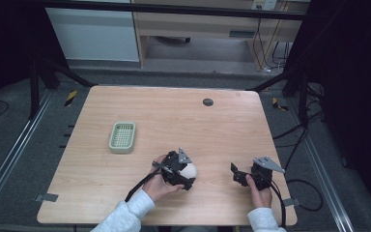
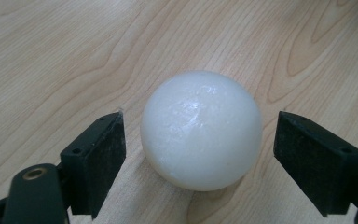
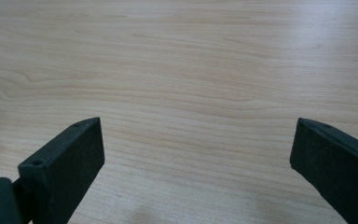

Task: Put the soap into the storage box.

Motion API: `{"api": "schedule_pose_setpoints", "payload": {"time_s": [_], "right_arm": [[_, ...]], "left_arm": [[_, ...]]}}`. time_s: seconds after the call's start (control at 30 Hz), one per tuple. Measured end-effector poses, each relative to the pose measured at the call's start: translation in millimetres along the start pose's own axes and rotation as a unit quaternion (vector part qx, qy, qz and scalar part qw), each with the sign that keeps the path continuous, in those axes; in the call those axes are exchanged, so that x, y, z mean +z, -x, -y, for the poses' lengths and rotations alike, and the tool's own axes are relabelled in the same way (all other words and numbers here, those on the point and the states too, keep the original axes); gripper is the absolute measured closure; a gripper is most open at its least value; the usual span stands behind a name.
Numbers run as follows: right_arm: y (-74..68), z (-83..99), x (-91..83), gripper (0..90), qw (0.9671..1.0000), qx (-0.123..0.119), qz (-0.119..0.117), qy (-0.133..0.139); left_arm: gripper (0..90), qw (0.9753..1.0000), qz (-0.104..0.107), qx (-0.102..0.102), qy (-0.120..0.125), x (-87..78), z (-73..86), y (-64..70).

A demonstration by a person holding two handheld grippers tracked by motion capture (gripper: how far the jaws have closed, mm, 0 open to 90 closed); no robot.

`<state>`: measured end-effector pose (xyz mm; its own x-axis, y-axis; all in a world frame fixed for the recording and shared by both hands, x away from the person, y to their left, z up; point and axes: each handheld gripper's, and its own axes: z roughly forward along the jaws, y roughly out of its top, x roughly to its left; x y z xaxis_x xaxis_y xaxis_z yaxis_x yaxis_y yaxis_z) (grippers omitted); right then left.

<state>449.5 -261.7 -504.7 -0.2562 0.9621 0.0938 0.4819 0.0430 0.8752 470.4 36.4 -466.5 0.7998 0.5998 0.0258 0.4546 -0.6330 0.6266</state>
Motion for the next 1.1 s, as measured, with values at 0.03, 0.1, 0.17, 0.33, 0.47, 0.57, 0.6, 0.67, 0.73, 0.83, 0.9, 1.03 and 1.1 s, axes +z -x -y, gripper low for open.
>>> {"api": "schedule_pose_setpoints", "payload": {"time_s": [0.03, 0.1, 0.17, 0.33, 0.47, 0.57, 0.6, 0.67, 0.73, 0.83, 0.9, 1.03, 1.1], "right_arm": [[0.0, 0.0, 0.0, 3.3, 1.0, 0.0, 0.0, 0.0], [-0.1, 0.0, 0.0, 3.3, 1.0, 0.0, 0.0, 0.0], [-0.1, 0.0, 0.1, 3.3, 1.0, 0.0, 0.0, 0.0], [-0.3, 0.0, 0.2, 3.3, 1.0, 0.001, -0.002, -0.002], [-0.2, 0.0, 0.4, 3.3, 1.0, 0.001, -0.001, -0.001], [-0.4, 0.0, 0.4, 3.3, 1.0, 0.0, 0.0, -0.002], [-0.3, 0.0, 0.4, 3.3, 1.0, 0.001, -0.001, -0.002], [-0.1, 0.0, 0.5, 3.3, 1.0, 0.0, -0.001, -0.001], [-0.2, 0.1, 0.8, 3.3, 1.0, 0.0, 0.0, -0.001], [-0.3, 0.1, 0.9, 3.3, 1.0, 0.0, 0.0, -0.001], [-0.2, 0.1, 0.9, 3.3, 1.0, -0.001, 0.0, -0.001], [-0.4, 0.1, 1.0, 3.3, 1.0, 0.0, 0.0, -0.002], [-0.4, 0.1, 1.0, 3.3, 1.0, 0.0, 0.0, -0.002]], "left_arm": [[16.9, 1.0, 0.0, 0.0, 0.0, 0.0, 0.0, 0.0], [16.9, 1.0, 0.001, 0.001, -0.005, 3.0, 0.0, 0.7], [16.9, 1.0, 0.002, 0.002, -0.006, 4.0, -0.1, 0.8], [17.0, 1.0, 0.002, -0.004, -0.006, 8.9, -0.6, 0.2], [18.2, 0.9999, 0.001, -0.006, -0.013, 12.4, -0.6, -1.0], [18.6, 0.9999, 0.002, -0.004, -0.017, 13.3, -0.9, -1.6], [18.7, 0.9999, 0.003, -0.006, -0.016, 14.9, -0.9, -1.2], [18.9, 0.9998, 0.003, -0.006, -0.017, 15.5, -0.9, -1.2], [19.1, 0.9998, 0.003, -0.005, -0.021, 16.6, -0.8, -1.4], [20.3, 0.9997, 0.005, -0.003, -0.024, 17.9, -0.7, -1.2], [21.7, 0.9997, 0.006, -0.003, -0.025, 18.0, -0.8, -1.2], [22.5, 0.9996, 0.005, -0.003, -0.026, 19.2, -1.2, -0.9], [22.6, 0.9996, 0.007, -0.007, -0.028, 21.0, -1.4, -1.3]]}}
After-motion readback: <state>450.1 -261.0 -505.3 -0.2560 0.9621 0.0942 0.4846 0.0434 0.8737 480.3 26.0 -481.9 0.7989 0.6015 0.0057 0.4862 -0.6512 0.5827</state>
